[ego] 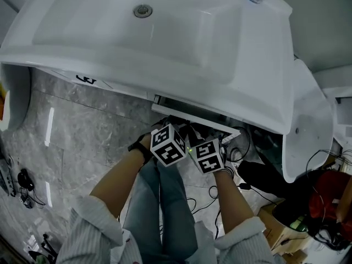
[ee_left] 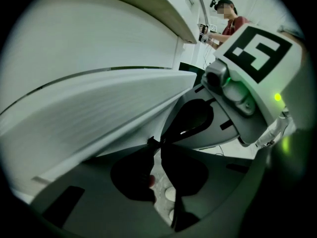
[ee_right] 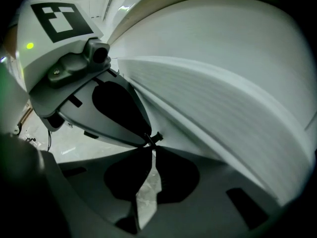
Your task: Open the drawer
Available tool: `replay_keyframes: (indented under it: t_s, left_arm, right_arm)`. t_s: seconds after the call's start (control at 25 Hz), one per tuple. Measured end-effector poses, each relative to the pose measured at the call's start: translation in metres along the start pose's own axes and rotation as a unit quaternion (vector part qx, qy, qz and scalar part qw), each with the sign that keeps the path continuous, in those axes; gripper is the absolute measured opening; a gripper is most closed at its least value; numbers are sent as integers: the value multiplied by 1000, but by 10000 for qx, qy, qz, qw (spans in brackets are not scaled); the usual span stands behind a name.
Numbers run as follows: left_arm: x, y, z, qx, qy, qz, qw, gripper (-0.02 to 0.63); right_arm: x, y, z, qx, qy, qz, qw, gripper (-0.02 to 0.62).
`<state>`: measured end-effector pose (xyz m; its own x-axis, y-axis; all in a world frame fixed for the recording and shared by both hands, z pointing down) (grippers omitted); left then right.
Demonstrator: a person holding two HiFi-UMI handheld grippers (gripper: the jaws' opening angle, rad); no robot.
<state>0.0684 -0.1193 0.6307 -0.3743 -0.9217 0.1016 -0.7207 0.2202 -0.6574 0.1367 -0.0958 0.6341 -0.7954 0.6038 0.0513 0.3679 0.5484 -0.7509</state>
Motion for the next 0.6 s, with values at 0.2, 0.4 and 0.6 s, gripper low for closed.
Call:
replay_keyframes:
  t_s: [0.2,0.4,0.6]
  left_arm:
    - [-10,2,-5,3,107,35,9999,49]
    - [-13,2,-5,39,148,82,9998,46]
    - [-17,4,-6,50,236,99,9997,45]
  right_arm:
    - [7,5,-4,35,-43,9,10000,23]
    - [8,7,-4,54,-68,25,10000,23]
    - [11,9,-7,64,-123,47,9999,23]
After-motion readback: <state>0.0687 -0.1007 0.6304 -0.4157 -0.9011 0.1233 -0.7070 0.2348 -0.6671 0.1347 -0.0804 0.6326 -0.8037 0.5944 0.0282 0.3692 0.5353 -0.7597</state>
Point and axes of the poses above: the fingertips, and each gripper's own axes: y backward along the fingers, x to its left, z out of its top, the point moved 7 cm from there along y, backward along the fingers, and after that the axes turned 7 degrees about -x, right-handed, at the moved point
